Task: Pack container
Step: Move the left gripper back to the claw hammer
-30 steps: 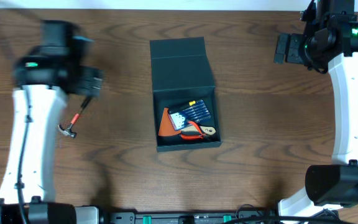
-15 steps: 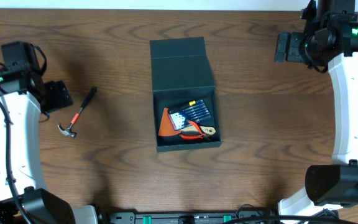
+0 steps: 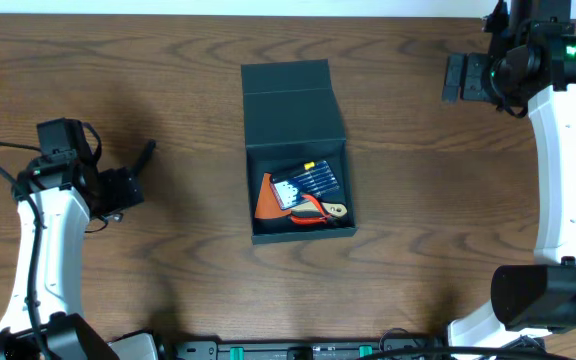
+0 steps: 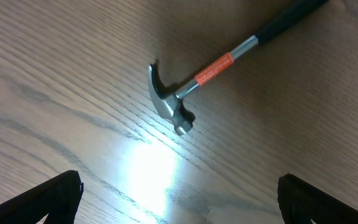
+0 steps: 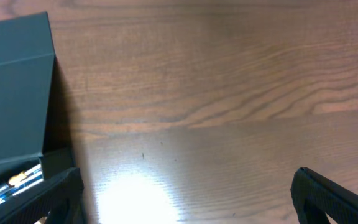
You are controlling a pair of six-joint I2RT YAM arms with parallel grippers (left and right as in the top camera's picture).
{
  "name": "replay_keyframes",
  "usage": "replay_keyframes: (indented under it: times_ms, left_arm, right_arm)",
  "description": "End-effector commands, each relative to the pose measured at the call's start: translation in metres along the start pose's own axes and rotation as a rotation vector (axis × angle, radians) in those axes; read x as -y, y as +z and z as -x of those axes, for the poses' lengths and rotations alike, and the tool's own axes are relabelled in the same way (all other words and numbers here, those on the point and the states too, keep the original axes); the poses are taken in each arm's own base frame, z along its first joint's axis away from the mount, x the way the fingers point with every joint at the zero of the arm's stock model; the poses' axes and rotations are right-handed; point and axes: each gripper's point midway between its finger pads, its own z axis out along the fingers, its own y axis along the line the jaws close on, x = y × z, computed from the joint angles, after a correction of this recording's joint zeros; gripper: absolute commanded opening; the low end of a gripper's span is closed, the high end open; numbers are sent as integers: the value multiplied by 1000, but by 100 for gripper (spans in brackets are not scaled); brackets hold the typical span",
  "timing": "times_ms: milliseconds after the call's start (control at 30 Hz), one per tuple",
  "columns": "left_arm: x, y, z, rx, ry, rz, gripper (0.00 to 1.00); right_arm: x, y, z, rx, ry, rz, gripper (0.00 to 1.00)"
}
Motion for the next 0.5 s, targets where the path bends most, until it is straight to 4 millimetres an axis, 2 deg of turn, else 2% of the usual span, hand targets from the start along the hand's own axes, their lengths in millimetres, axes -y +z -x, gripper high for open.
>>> replay_keyframes:
  times_ms: [0, 167, 467]
  left_arm:
    - [4, 7, -2, -28, -5, -24, 98]
    - [9, 22, -6, -90, -36, -86, 98]
    - [-3, 51, -1, -132, -120, -128, 98]
  right_arm:
    - [3, 0, -5, -15, -11, -12, 99]
    - [3, 1, -6, -19, -11, -12, 99]
    - [3, 2, -6, -21, -12, -13, 99]
